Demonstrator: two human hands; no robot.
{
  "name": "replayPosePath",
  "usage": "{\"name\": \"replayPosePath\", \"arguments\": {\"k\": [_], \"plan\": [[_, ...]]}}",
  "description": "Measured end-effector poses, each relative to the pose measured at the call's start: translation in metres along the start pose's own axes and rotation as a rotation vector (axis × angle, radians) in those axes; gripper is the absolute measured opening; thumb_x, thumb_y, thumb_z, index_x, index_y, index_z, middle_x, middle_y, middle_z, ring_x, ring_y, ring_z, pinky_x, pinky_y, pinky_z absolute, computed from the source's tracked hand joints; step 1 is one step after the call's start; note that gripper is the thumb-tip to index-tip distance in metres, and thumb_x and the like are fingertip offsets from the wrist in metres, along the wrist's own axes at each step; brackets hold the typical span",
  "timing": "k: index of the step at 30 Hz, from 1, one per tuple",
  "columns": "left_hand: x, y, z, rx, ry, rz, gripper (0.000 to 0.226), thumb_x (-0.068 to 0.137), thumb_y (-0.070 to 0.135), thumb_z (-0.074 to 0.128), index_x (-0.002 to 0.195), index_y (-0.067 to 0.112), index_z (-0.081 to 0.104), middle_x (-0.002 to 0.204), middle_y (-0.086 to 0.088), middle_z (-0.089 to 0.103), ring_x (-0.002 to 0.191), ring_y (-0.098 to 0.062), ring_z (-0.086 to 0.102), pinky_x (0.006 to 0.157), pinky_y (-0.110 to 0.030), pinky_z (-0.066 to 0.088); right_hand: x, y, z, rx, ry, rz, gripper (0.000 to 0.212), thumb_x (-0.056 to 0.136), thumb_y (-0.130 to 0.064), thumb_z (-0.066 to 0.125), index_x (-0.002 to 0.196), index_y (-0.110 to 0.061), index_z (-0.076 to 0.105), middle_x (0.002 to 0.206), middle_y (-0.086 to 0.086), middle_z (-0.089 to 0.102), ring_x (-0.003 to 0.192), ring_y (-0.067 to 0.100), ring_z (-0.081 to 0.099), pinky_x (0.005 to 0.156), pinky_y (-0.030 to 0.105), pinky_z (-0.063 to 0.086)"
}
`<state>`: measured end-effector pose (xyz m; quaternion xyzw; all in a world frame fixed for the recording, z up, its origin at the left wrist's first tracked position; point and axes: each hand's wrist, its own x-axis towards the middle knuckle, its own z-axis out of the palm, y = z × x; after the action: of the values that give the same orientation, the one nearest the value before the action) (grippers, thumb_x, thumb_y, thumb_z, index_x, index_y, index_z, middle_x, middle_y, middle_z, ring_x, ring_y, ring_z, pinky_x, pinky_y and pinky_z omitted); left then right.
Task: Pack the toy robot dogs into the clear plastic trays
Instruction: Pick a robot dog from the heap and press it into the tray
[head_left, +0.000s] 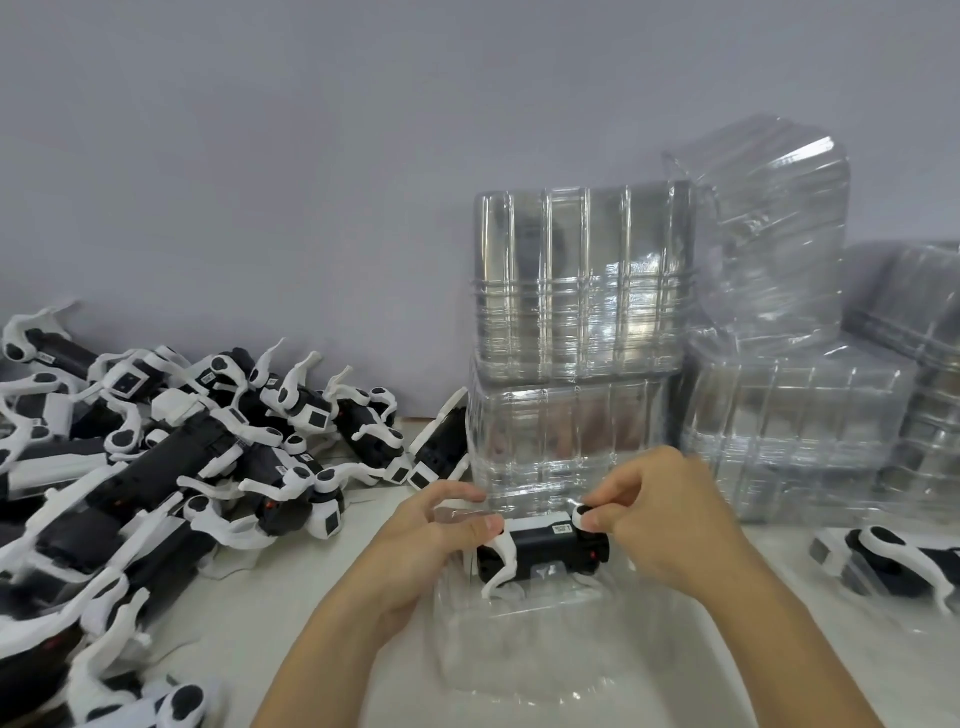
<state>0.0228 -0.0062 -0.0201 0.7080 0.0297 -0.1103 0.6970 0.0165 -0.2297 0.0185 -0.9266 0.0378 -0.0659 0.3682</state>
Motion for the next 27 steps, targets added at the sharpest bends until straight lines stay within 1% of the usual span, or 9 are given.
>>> {"name": "replayPosePath", "arguments": {"k": [3, 6, 8, 13, 17, 20, 22, 25, 27], "plan": [[0.002, -0.002, 0.000, 0.033, 0.034, 0.016, 0.039, 0.057, 0.034, 0.088, 0.094, 0.030, 0.076, 0.098, -0.003, 0.078, 0.098, -0.019, 0.069, 0.090, -0.032, 0.045, -0.002, -0.002, -0.002, -0.011, -0.029, 0.003, 0.013, 0.070, -0.028, 0.091, 0.072, -0.031, 0.078, 0.070, -0.014, 0.072, 0.071, 0.004, 0.068, 0.077, 0.031, 0.058], [0.003, -0.003, 0.001, 0.047, 0.049, 0.044, 0.041, 0.055, 0.037, 0.088, 0.094, 0.028, 0.076, 0.099, 0.002, 0.078, 0.098, -0.014, 0.071, 0.088, -0.029, 0.046, -0.001, -0.001, -0.011, -0.011, -0.109, -0.021, 0.014, 0.069, -0.028, 0.092, 0.077, -0.029, 0.081, 0.071, -0.014, 0.073, 0.067, -0.004, 0.067, 0.061, 0.010, 0.049], [0.004, -0.004, 0.001, 0.040, 0.053, 0.061, 0.042, 0.055, 0.036, 0.088, 0.094, 0.026, 0.077, 0.100, 0.004, 0.077, 0.097, -0.010, 0.071, 0.089, -0.027, 0.046, -0.003, -0.001, -0.019, -0.015, -0.162, -0.039, 0.015, 0.071, -0.025, 0.091, 0.082, -0.028, 0.081, 0.074, -0.013, 0.073, 0.067, -0.012, 0.062, 0.054, 0.004, 0.043], [0.006, -0.005, 0.003, 0.029, 0.036, 0.084, 0.045, 0.056, 0.034, 0.088, 0.098, 0.022, 0.076, 0.098, 0.006, 0.077, 0.093, -0.007, 0.072, 0.086, -0.026, 0.045, -0.009, -0.001, -0.037, -0.114, -0.295, -0.039, 0.035, 0.075, -0.016, 0.088, 0.096, -0.038, 0.072, 0.094, -0.020, 0.067, 0.081, -0.001, 0.057, 0.064, 0.014, 0.040], [0.006, -0.007, 0.002, 0.016, 0.030, 0.087, 0.050, 0.056, 0.031, 0.087, 0.102, 0.018, 0.074, 0.099, 0.005, 0.077, 0.093, -0.006, 0.072, 0.086, -0.025, 0.045, -0.012, -0.011, -0.024, -0.198, -0.352, -0.066, 0.044, 0.075, -0.014, 0.088, 0.102, -0.039, 0.064, 0.094, -0.015, 0.054, 0.079, 0.002, 0.054, 0.057, 0.013, 0.038], [0.007, -0.007, 0.001, 0.004, 0.022, 0.092, 0.051, 0.057, 0.029, 0.088, 0.104, 0.017, 0.073, 0.099, 0.001, 0.078, 0.092, -0.010, 0.073, 0.086, -0.026, 0.046, -0.011, -0.013, -0.014, -0.204, -0.307, -0.071, 0.042, 0.073, -0.008, 0.087, 0.100, -0.032, 0.065, 0.085, -0.013, 0.044, 0.069, 0.001, 0.046, 0.051, 0.014, 0.034], [0.007, -0.007, 0.001, 0.007, 0.019, 0.099, 0.050, 0.057, 0.029, 0.088, 0.103, 0.017, 0.073, 0.100, 0.000, 0.078, 0.093, -0.011, 0.073, 0.087, -0.026, 0.047, -0.010, -0.011, -0.012, -0.198, -0.310, -0.083, 0.040, 0.074, -0.007, 0.086, 0.098, -0.031, 0.064, 0.083, -0.012, 0.045, 0.067, 0.002, 0.045, 0.051, 0.015, 0.035], [0.008, -0.008, 0.001, 0.018, 0.017, 0.113, 0.049, 0.057, 0.030, 0.088, 0.103, 0.019, 0.073, 0.100, 0.000, 0.077, 0.095, -0.012, 0.073, 0.093, -0.030, 0.048, -0.010, -0.009, -0.015, -0.192, -0.335, -0.103, 0.038, 0.075, -0.013, 0.086, 0.097, -0.032, 0.063, 0.081, -0.011, 0.048, 0.067, 0.004, 0.046, 0.056, 0.016, 0.035], [0.008, -0.009, 0.000, 0.036, 0.021, 0.130, 0.045, 0.058, 0.033, 0.088, 0.099, 0.023, 0.074, 0.102, 0.000, 0.077, 0.098, -0.013, 0.072, 0.099, -0.034, 0.048, -0.010, -0.009, -0.016, -0.186, -0.328, -0.109, 0.035, 0.075, -0.022, 0.087, 0.097, -0.038, 0.064, 0.086, -0.012, 0.051, 0.077, 0.005, 0.050, 0.065, 0.019, 0.040]]}}
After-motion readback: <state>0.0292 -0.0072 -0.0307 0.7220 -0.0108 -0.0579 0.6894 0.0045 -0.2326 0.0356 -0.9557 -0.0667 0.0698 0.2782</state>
